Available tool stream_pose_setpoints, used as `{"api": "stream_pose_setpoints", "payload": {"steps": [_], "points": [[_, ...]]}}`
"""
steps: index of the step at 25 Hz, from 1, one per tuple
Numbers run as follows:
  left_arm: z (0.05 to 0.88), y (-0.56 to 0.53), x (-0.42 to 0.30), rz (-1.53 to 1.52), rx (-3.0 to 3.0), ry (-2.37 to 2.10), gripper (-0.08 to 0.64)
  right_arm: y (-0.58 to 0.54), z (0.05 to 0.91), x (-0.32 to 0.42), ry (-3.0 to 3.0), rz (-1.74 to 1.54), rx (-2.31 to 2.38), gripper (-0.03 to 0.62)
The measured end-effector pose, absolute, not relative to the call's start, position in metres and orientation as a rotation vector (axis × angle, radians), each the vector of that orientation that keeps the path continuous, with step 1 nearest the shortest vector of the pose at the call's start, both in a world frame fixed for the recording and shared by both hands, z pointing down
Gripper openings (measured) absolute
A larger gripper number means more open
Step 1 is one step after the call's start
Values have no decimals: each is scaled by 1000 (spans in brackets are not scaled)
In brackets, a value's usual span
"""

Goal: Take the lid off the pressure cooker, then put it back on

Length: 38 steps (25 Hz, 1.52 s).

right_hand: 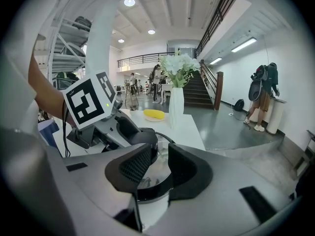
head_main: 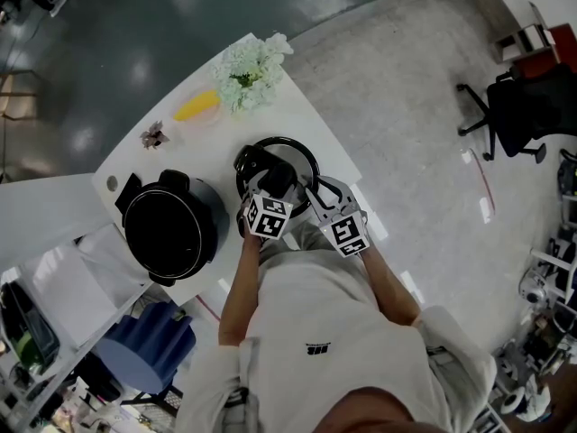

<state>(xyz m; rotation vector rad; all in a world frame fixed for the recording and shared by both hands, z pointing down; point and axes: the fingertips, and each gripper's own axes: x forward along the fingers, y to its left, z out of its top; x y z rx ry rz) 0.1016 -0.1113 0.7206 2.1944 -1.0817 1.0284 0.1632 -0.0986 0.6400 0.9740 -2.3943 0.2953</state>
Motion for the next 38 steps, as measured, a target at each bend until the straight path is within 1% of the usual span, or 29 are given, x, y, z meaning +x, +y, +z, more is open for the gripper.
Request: {"api": "stream_pose_setpoints", "payload": {"steps": [16, 38], "points": [[681, -109, 107, 980, 2228, -1095, 287, -95, 617, 173, -2420, 251, 987, 97], [568, -97, 98, 937, 2296, -1189, 287, -80, 517, 154, -2582, 61, 845, 97]]}}
